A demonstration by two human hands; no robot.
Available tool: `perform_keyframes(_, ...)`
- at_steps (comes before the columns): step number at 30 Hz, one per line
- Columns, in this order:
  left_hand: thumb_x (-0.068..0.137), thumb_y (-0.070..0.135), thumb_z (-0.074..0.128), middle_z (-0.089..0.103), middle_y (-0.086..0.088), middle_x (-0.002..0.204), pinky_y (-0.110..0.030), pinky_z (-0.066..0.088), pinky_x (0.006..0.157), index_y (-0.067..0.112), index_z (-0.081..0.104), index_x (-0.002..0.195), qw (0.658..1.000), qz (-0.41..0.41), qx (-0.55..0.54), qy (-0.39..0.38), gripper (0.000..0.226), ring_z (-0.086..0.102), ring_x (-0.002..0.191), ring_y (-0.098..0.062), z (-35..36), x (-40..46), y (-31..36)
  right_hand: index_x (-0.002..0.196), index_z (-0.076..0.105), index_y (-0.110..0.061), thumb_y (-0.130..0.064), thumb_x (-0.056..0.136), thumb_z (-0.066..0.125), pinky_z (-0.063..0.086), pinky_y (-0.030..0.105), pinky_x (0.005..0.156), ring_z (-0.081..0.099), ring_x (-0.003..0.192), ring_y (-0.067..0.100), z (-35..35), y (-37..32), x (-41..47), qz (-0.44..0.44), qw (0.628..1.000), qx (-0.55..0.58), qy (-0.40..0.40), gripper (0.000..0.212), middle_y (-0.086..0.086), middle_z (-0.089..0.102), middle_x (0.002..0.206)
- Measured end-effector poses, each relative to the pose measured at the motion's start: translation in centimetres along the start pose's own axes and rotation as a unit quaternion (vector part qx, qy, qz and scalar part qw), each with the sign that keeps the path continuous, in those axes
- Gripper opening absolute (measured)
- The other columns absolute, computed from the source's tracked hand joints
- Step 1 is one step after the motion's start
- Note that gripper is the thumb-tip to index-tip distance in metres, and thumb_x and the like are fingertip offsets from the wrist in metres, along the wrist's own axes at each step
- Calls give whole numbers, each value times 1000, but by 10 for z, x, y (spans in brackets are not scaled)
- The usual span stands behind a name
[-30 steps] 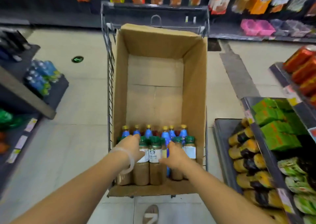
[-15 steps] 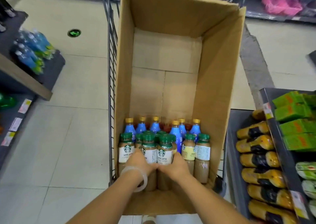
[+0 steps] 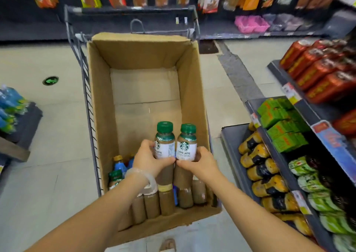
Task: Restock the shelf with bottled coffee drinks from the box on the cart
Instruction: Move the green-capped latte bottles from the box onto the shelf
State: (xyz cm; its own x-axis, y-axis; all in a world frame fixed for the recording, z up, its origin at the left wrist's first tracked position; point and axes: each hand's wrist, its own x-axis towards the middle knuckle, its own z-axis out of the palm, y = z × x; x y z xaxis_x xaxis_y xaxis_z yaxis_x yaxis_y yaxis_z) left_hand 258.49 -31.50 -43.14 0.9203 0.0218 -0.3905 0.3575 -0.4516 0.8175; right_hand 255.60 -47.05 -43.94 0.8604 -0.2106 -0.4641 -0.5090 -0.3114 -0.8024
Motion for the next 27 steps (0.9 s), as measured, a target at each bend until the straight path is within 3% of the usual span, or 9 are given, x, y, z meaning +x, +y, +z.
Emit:
perform_keyframes(3, 65, 15, 84, 58, 4, 81, -33, 49, 72, 16, 44, 101, 997, 74, -23, -25, 54, 57, 73, -13, 17, -20, 54, 89, 52, -23, -21, 65, 83, 54, 41, 85, 63, 92, 17, -52, -15, -22, -30, 997, 14, 63, 39, -4, 63, 90)
perform_keyframes(8, 59, 10, 87, 60, 1, 87, -40, 52, 80, 16, 45, 98, 980, 173, -57, -85, 57, 61, 80, -21, 70, -76, 130, 103, 58, -9, -22, 65, 83, 54, 36, 77, 64, 87, 14, -150, -23, -92, -77, 981, 46, 171, 48, 1, 67, 95)
perform_keyframes(10, 54, 14, 89, 60, 0, 90, -39, 52, 80, 21, 46, 94, 969, 215, -60, -108, 59, 62, 80, -19, 95, -108, 157, 101, 56, -11, -19, 67, 82, 51, 25, 70, 61, 80, 7, -188, -20, -131, -96, 970, 63, 213, 44, -7, 64, 89)
perform_keyframes(12, 54, 21, 88, 58, 6, 89, -37, 51, 79, 22, 47, 95, 957, 249, -55, -141, 59, 61, 83, -19, 120, -144, 183, 103, 54, -17, -22, 67, 82, 52, 25, 74, 61, 84, 7, -226, -13, -171, -109, 958, 71, 257, 45, -8, 64, 93)
perform_keyframes(14, 39, 41, 84, 58, 8, 90, -41, 53, 81, 28, 47, 89, 943, 278, -60, -174, 63, 63, 86, -22, 146, -183, 208, 100, 52, -20, -26, 67, 81, 52, 26, 76, 60, 87, 6, -264, -2, -214, -114, 945, 71, 299, 44, -10, 63, 95)
perform_keyframes(17, 30, 48, 80, 59, 6, 92, -46, 52, 84, 33, 44, 85, 914, 336, -52, -220, 67, 63, 91, -22, 190, -245, 243, 93, 51, -24, -27, 66, 82, 54, 31, 80, 62, 91, 10, -319, 19, -276, -118, 920, 74, 366, 41, -7, 63, 96)
perform_keyframes(21, 54, 19, 90, 58, 2, 94, -30, 44, 78, 19, 47, 95, 866, 415, -50, -275, 59, 57, 89, -16, 244, -328, 282, 95, 52, -21, -24, 69, 81, 45, 15, 64, 57, 78, 2, -379, 48, -365, -124, 880, 84, 451, 40, -15, 58, 84)
perform_keyframes(24, 46, 31, 87, 59, 4, 90, -31, 46, 78, 20, 48, 92, 834, 444, -55, -324, 62, 58, 85, -16, 284, -389, 302, 95, 54, -20, -25, 69, 81, 43, 6, 55, 55, 73, -3, -412, 70, -433, -122, 846, 68, 514, 38, -15, 59, 84)
perform_keyframes(27, 42, 33, 88, 61, 0, 95, -33, 48, 81, 17, 48, 97, 802, 472, -59, -361, 70, 59, 87, -17, 320, -447, 311, 96, 55, -21, -30, 68, 81, 51, 19, 68, 60, 83, 3, -437, 93, -494, -97, 815, 39, 569, 39, -10, 64, 93)
